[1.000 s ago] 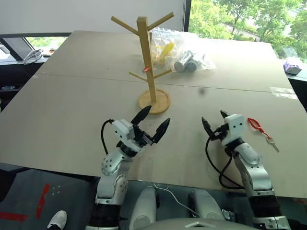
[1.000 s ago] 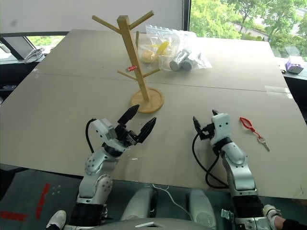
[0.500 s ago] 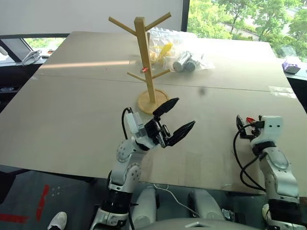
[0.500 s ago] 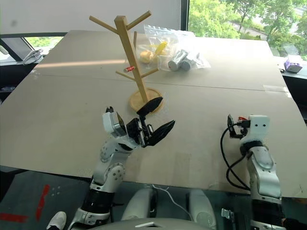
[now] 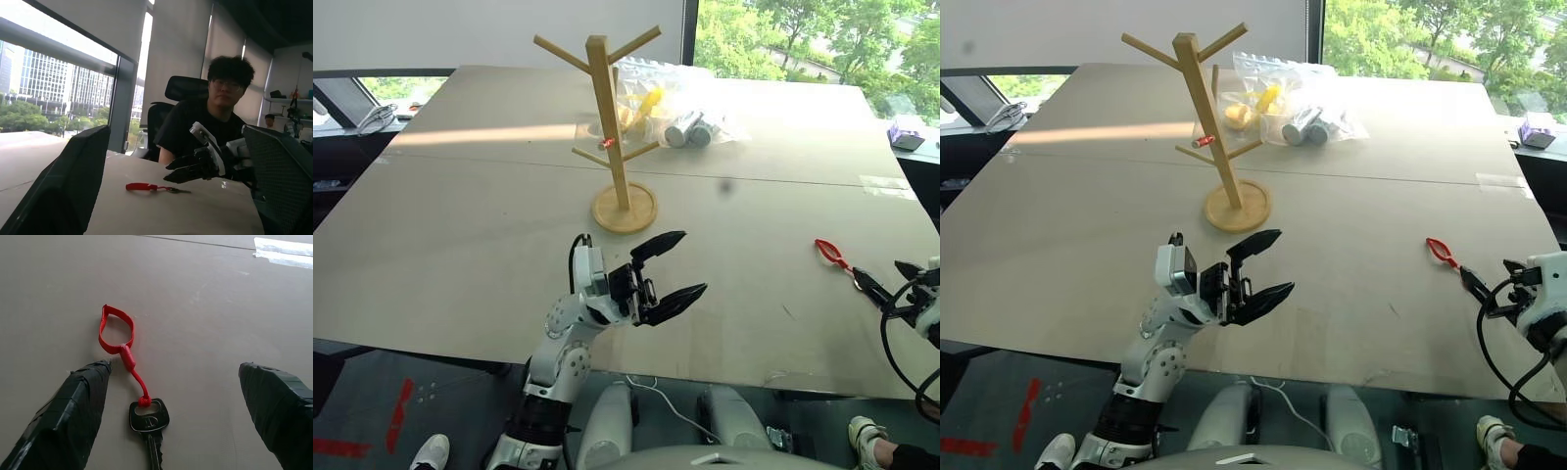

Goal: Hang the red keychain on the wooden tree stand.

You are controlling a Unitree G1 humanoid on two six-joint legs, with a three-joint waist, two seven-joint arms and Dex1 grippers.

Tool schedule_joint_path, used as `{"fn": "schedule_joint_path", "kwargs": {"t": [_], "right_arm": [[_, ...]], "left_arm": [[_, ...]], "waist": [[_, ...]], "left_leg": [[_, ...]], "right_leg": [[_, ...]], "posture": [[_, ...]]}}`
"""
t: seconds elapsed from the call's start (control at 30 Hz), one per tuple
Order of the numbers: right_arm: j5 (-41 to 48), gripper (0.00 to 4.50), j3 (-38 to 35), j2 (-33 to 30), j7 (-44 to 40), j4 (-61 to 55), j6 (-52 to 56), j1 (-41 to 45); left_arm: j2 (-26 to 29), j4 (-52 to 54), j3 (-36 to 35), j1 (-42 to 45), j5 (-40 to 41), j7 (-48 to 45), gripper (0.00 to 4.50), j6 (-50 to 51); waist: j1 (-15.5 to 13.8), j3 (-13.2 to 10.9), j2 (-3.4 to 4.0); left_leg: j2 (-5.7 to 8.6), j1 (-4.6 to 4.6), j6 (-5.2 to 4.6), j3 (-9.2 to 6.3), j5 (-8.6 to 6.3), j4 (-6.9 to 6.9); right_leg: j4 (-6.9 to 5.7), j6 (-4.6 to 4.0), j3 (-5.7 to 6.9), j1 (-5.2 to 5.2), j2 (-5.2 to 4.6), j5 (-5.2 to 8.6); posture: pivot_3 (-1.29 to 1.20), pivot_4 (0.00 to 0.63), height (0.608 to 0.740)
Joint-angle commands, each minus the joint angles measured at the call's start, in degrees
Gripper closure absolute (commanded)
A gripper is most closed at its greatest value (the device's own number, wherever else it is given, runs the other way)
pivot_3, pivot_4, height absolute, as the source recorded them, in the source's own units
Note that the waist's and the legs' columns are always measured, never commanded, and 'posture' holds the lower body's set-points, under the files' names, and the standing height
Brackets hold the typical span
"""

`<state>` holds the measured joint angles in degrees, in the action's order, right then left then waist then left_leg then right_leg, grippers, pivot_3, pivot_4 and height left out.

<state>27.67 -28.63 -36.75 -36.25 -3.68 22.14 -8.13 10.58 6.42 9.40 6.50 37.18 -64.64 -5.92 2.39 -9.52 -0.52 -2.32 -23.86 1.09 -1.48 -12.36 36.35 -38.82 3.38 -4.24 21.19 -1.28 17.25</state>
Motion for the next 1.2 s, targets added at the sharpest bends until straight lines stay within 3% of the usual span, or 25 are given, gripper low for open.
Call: {"fn": "schedule_joint_path", "kwargs": {"t": [0.03,1.2], "right_arm": [[-0.12,0.04,2.08,-0.28,-1.4,-1.67,-0.74,1.88],[-3.76,0.04,7.15,1.19,-2.6,5.33,-4.79,6.63]], "left_arm": [[-0.38,0.34,-0.43,-0.14,-0.74,-1.03,0.0,-1.75],[-0.21,-1.47,-2.0,-1.13,-3.84,-2.07,0.0,-5.19]], "waist": [[0.03,0.0,0.0],[-0.18,0.0,0.0]], "left_leg": [[0.0,0.0,0.0,-0.01,0.0,0.0],[0.0,-0.01,0.0,-0.02,0.0,0.0]], "right_leg": [[0.0,0.0,0.0,0.0,0.0,0.0],[-0.01,0.0,0.01,0.01,0.0,0.0]], "posture": [[0.0,0.15,0.74],[0.0,0.15,0.74]]}}
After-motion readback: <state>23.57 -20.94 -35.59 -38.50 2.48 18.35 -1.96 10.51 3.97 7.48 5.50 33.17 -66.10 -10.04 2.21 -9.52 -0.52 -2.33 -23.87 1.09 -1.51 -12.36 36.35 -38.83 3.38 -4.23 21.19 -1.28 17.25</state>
